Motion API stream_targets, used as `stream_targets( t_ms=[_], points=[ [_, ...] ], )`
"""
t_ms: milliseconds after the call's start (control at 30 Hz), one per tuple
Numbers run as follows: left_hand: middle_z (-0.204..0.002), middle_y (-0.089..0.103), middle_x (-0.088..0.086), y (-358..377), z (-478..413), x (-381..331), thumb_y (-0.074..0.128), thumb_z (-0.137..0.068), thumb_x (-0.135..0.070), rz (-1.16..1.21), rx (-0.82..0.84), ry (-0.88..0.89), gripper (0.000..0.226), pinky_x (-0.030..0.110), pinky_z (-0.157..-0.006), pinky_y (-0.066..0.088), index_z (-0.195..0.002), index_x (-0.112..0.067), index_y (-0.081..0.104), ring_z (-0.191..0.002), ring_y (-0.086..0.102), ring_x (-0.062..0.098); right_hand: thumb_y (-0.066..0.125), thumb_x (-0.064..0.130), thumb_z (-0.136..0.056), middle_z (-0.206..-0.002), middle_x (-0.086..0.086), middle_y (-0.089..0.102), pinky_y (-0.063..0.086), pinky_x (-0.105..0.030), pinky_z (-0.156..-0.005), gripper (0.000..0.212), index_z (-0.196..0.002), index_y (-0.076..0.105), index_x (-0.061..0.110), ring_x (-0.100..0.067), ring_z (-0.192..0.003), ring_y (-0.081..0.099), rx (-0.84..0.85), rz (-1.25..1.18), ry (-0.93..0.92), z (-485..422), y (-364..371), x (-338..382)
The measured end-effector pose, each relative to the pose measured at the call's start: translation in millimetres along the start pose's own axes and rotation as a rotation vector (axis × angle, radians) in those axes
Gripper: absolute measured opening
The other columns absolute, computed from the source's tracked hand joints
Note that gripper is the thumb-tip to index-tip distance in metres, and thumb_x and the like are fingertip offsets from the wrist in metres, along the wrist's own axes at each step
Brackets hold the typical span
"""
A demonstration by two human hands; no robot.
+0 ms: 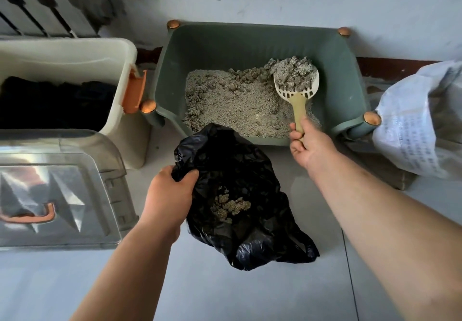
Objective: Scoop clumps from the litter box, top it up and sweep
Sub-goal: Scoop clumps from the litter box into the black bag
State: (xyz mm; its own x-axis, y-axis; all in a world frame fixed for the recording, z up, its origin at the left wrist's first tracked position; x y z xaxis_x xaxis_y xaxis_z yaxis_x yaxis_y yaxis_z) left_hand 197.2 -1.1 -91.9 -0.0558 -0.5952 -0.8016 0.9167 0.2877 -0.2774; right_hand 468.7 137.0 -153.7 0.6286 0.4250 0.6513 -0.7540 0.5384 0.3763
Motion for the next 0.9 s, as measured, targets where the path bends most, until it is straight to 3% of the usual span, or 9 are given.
stream_targets(
  t_ms=[133,367,533,767,900],
  points=[
    [-0.094,0.075,0.009,-4,2,-1,0.066,-0.094,-0.022,-0.001,-0.013,0.002,0.010,0.047,-0.086,0.060,-0.098,-0.013,0.066,-0.089,0.073,0.028,0.051,0.027,-0.099,-0.074,0.000,0.052,0.018,-0.013,-0.027,0.015,-0.108,0.054,0.015,0.000,-0.034,0.038,0.056,0.028,-0.006,7,-4,-1],
    [-0.093,0.074,0.011,-10,11,-4,0.064,-0.094,-0.022,-0.024,-0.034,0.008,0.009,0.038,-0.077,0.058,-0.096,-0.013,0.065,-0.087,0.072,0.027,0.050,0.024,-0.099,-0.075,-0.001,0.051,0.017,-0.012,-0.027,0.012,-0.092,0.054,0.016,0.000,-0.035,0.036,0.104,0.054,-0.019,25,-3,-6],
    [-0.098,0.072,0.020,-13,20,-6,0.064,-0.094,-0.023,-0.048,-0.045,0.003,0.013,0.051,-0.085,0.057,-0.094,-0.010,0.064,-0.094,0.070,0.037,0.051,0.025,-0.099,-0.076,-0.001,0.052,0.018,-0.012,-0.027,0.012,-0.095,0.055,0.015,0.000,-0.035,0.037,0.154,0.087,-0.011,35,3,-5],
    [-0.099,0.072,0.016,-15,23,-6,0.063,-0.094,-0.022,-0.023,-0.046,-0.013,0.014,0.045,-0.081,0.058,-0.100,-0.009,0.063,-0.091,0.070,0.033,0.052,0.025,-0.098,-0.074,-0.001,0.052,0.019,-0.012,-0.028,0.010,-0.096,0.058,0.017,-0.001,-0.036,0.037,0.182,0.173,-0.020,46,8,2],
    [-0.102,0.071,0.020,-16,26,-6,0.063,-0.094,-0.023,-0.022,-0.052,-0.023,0.013,0.051,-0.086,0.057,-0.097,-0.010,0.062,-0.097,0.069,0.037,0.054,0.027,-0.097,-0.075,-0.001,0.054,0.019,-0.013,-0.027,0.009,-0.100,0.058,0.019,-0.001,-0.038,0.037,0.189,0.218,-0.010,50,4,3]
  ],
)
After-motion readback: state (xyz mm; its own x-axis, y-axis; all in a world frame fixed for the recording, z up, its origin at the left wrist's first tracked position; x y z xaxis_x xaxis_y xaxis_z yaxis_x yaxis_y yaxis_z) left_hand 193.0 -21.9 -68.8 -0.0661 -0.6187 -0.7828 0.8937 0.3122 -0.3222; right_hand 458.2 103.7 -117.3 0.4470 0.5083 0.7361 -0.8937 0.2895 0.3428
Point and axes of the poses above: each hand's wrist, its own z-axis away from the middle knuckle, its own y-axis out of the palm, x = y × z, the point moved 5 cm from there along -z, towards the middle knuckle
